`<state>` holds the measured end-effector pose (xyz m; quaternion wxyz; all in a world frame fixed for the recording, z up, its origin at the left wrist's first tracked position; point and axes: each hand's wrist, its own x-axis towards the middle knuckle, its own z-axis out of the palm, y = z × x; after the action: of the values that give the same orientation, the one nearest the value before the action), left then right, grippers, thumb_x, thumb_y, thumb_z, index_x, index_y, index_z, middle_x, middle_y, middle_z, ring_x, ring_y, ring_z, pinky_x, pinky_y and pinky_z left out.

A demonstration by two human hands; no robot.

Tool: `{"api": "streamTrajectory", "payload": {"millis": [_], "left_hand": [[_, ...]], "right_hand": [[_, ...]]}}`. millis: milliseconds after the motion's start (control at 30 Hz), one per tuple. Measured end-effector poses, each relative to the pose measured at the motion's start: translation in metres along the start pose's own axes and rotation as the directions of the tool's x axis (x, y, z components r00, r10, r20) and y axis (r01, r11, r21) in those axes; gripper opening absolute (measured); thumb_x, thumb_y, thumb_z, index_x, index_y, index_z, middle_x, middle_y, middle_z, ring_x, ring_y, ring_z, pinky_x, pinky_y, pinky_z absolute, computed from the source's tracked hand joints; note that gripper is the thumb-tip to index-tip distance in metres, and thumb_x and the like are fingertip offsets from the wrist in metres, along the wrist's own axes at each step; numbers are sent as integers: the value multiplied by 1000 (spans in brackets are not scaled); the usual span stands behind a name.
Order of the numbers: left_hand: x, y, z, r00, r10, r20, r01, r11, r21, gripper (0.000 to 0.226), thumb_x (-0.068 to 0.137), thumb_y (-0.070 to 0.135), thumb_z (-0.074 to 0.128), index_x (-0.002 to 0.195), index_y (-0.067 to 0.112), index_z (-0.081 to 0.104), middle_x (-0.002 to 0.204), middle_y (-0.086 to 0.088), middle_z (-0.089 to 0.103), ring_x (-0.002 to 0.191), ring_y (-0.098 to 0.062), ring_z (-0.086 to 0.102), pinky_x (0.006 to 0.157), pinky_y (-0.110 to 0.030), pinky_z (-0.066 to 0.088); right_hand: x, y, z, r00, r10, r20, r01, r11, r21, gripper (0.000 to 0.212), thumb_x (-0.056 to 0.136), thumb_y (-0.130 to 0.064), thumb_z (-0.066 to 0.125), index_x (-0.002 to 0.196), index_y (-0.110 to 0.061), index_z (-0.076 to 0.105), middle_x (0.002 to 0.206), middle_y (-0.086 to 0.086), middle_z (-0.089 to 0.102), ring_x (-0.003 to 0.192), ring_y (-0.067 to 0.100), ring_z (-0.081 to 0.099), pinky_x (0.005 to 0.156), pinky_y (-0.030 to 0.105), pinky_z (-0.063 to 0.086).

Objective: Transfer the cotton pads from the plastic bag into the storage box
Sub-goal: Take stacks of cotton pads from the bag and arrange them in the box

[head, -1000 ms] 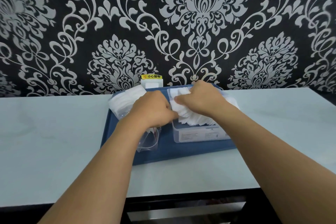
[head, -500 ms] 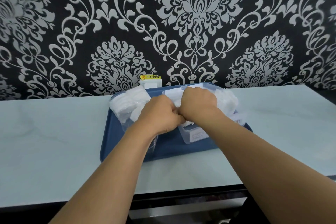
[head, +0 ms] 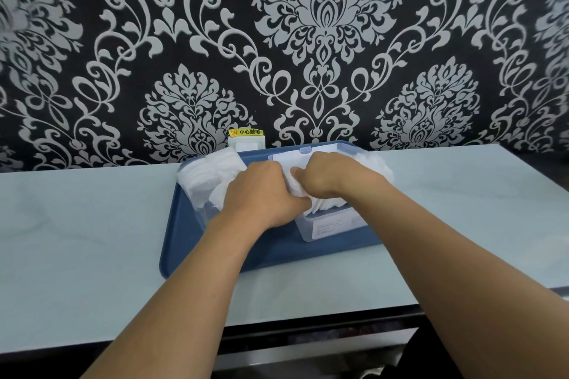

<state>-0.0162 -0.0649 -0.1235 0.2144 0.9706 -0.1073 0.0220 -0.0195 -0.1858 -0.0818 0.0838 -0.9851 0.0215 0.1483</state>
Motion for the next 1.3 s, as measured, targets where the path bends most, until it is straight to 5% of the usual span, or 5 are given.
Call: {"api": "streamTrajectory", "payload": {"millis": [367, 567, 867, 1167, 1300], "left_hand": [[2, 3, -2, 969, 237, -73, -239, 971, -27, 15, 77, 24, 71, 75, 32, 59, 87, 4, 57, 81, -22, 57, 60, -30, 39], [6, 2, 4, 975, 210, -74, -214, 975, -61, 24, 76, 37, 77, 99, 31, 70, 91, 5, 65, 90, -23, 62, 69, -33, 50], [13, 9, 10, 973, 224, -56, -227, 973, -50, 38, 78, 32, 83, 113, 22, 72, 100, 2, 67, 98, -24, 61, 86, -40, 53], [7, -6, -31, 958, 185, -220, -257, 895, -364, 32, 85, 32, 76, 116, 26, 70, 96, 9, 68, 72, -14, 66, 74, -30, 56], [1, -52, -68, 884, -124, -451, -134, 857, -498, 28, 93, 24, 65, 120, 24, 69, 114, 11, 68, 97, -6, 64, 85, -20, 50]], "right_hand": [[4, 1, 11, 999, -21, -31, 14, 976, -216, 32, 99, -27, 39, 124, -20, 59, 111, 4, 58, 110, 30, 57, 82, 39, 44], [-9, 18, -8, 966, -33, -256, 94, 969, 229, 42, 96, -33, 43, 66, -9, 59, 67, 4, 58, 73, 25, 59, 60, 29, 38], [-19, 59, 8, 995, -84, -53, 96, 949, 300, 20, 89, -16, 61, 90, -10, 80, 96, 7, 77, 95, 25, 67, 89, 39, 54], [-29, 24, 6, 785, -186, -591, 409, 873, 268, 20, 82, -10, 58, 78, -11, 78, 67, 4, 72, 63, 20, 64, 60, 29, 54], [-51, -23, 20, 817, -437, -377, 565, 736, 373, 19, 83, -4, 60, 83, -3, 79, 65, 6, 70, 52, 6, 60, 50, 16, 46]]}}
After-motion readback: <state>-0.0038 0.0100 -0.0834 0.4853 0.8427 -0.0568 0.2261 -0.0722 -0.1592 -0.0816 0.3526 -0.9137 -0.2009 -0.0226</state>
